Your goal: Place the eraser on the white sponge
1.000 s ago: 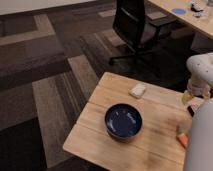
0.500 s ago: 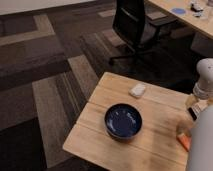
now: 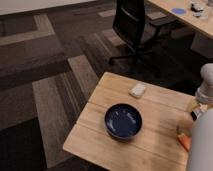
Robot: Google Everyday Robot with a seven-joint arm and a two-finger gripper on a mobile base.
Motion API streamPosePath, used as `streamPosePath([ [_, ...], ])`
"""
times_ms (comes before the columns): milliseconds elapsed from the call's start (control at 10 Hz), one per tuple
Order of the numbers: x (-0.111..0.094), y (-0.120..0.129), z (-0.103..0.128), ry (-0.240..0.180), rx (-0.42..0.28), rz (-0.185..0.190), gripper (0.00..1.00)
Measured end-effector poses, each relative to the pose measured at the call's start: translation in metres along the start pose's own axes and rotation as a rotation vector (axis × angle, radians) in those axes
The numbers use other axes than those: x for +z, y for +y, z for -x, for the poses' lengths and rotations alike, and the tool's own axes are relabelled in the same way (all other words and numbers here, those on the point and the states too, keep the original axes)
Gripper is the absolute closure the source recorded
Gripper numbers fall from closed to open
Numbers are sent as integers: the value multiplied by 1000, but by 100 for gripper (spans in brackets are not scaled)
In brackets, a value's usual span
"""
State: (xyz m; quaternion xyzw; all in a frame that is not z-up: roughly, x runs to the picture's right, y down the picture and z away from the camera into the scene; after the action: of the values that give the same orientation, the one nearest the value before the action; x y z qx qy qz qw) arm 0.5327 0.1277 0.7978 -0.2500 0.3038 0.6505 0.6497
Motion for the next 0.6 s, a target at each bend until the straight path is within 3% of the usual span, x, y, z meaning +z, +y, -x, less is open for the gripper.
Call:
streamPosePath([
  [300, 12, 9, -4, 0, -38, 79, 37],
  [500, 14, 6, -7, 5, -59, 83, 62],
  [600, 12, 9, -6, 14, -88, 74, 80],
])
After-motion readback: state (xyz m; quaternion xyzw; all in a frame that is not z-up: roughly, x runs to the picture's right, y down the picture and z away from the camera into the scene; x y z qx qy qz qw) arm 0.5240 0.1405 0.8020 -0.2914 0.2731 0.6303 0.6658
